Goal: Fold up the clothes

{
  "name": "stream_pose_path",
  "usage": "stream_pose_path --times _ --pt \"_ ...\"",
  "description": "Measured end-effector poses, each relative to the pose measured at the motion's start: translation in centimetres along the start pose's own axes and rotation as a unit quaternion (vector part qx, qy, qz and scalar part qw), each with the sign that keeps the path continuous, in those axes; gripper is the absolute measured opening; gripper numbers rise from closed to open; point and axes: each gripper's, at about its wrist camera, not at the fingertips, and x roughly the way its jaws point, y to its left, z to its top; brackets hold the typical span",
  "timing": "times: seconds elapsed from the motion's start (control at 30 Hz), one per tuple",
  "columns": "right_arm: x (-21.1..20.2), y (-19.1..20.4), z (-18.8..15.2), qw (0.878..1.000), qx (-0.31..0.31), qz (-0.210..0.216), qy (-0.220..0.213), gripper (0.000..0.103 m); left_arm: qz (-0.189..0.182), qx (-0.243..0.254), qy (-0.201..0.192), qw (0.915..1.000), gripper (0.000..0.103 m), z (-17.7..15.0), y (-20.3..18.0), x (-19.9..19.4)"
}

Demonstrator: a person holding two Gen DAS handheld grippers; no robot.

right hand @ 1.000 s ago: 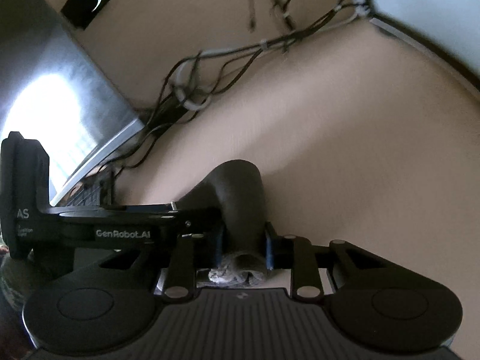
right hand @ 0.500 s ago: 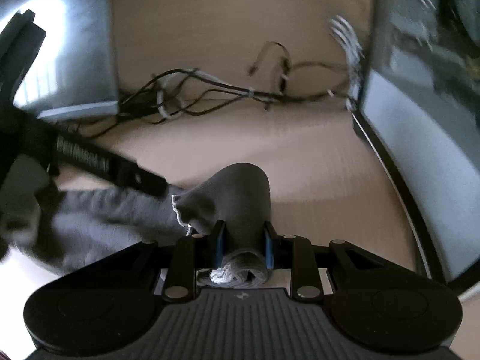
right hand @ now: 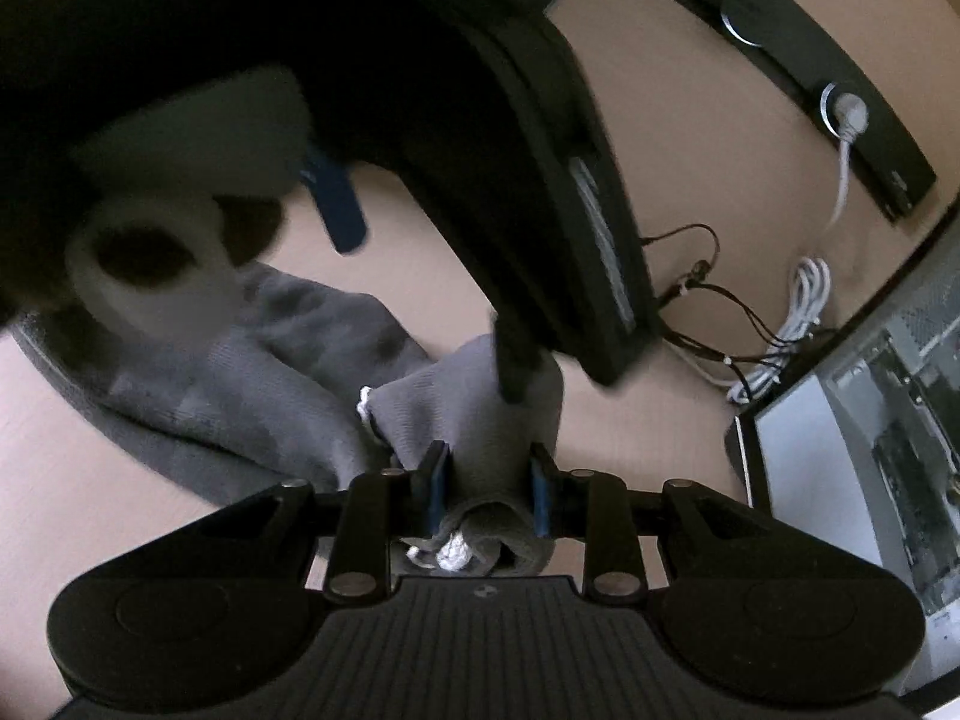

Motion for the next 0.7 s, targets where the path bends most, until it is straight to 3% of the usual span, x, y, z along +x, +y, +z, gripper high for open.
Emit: stream_pose_path --times 0.17,0.33,0.4,0.57,0.7 --pt "-0.1 -0.6 -0.2 0.999 0.021 0.039 -0.014 0.034 0.02 0.007 0.014 0.9997 0.103 0.1 0.6 1.2" --pt "0.0 -4.6 -1.2 0.983 0.146 0.107 -0.027 0.039 0.04 0.027 0.017 0.9987 0.103 -0.3 0.7 1.6" --pt "0.1 -6.3 -1.8 0.972 0.2 0.124 -0.028 0.048 0.039 0.026 0.018 0.9988 0.103 -0.3 0.9 1.8" --pt "1.1 -10.3 -4.5 0.929 0.335 0.158 -0.016 0.058 0.036 0.023 0.02 0.9989 0.103 -0.2 1.3 2.1" --pt "2.9 -11.5 -5.8 0.899 0.398 0.182 0.004 0.07 0.033 0.02 0.023 0.999 0.103 -0.2 1.6 2.4"
